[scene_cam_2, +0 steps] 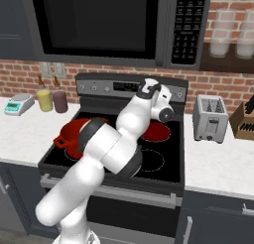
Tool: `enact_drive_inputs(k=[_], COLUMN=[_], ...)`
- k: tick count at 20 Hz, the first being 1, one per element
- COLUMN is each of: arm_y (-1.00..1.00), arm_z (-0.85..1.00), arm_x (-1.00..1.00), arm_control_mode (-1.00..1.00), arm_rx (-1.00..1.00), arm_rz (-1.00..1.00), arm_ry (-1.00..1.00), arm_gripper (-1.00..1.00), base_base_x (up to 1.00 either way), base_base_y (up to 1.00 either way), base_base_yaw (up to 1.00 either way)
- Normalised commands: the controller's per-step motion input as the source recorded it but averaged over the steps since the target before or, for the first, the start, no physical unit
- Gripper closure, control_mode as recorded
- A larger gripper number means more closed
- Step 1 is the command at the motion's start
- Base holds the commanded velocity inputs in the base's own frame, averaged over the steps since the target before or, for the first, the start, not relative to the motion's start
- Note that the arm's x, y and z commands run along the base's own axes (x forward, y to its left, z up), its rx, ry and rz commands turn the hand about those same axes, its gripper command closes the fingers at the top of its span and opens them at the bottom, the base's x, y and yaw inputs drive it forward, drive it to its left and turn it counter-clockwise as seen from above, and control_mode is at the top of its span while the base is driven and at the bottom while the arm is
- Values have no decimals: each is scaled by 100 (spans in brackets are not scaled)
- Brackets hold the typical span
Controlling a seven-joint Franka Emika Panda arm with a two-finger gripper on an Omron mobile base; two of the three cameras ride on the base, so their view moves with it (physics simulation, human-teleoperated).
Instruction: Turn off the rear right burner of the stove.
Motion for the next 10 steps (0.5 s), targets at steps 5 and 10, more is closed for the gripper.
enact_drive_inputs(k=[5, 10], arm_y=[-21, -8], arm_z=[-9, -1], arm_x=[35, 10], arm_control_mode=[-100, -100], arm_rx=[-1, 0], arm_rz=[0, 0], arm_ry=[0, 0], arm_gripper=[-100, -100], base_base_x=[0, 0], base_base_y=[0, 0], base_base_yaw=[0, 0])
